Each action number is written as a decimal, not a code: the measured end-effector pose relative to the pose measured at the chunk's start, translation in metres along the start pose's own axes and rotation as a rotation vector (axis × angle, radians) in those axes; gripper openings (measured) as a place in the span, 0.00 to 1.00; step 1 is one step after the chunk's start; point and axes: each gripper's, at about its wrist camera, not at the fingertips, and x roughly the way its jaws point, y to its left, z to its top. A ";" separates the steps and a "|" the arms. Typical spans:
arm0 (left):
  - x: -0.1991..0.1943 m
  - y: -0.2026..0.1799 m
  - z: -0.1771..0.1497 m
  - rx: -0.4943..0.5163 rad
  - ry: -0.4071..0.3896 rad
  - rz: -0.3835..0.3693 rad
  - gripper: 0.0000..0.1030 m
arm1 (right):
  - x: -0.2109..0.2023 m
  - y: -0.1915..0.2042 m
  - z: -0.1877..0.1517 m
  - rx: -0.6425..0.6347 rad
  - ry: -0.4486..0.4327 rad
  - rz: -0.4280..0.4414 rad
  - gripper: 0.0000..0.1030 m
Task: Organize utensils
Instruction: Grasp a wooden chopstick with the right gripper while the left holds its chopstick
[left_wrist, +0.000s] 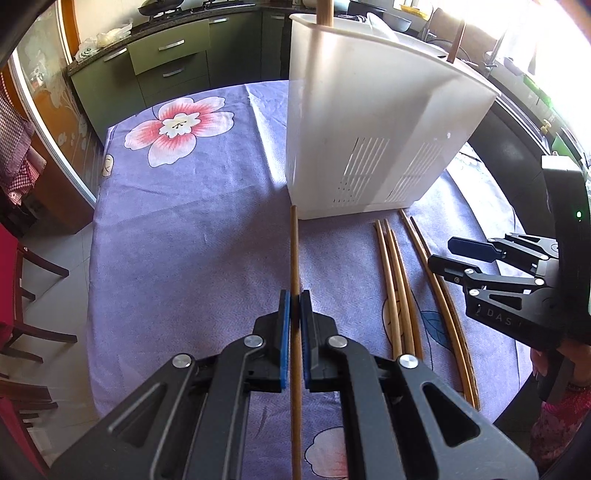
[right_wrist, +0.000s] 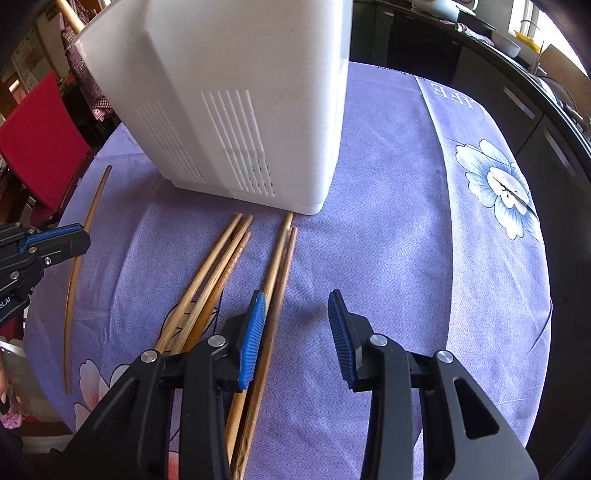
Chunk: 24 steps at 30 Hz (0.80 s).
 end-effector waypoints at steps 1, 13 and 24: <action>0.000 0.000 0.000 -0.001 0.001 -0.001 0.05 | 0.001 0.000 0.001 -0.002 0.002 -0.007 0.35; 0.000 -0.001 -0.001 0.001 0.003 -0.007 0.05 | 0.001 0.005 -0.004 -0.018 0.011 -0.026 0.32; -0.001 0.001 0.000 -0.005 0.001 -0.012 0.05 | 0.004 0.016 -0.008 -0.033 0.018 -0.024 0.28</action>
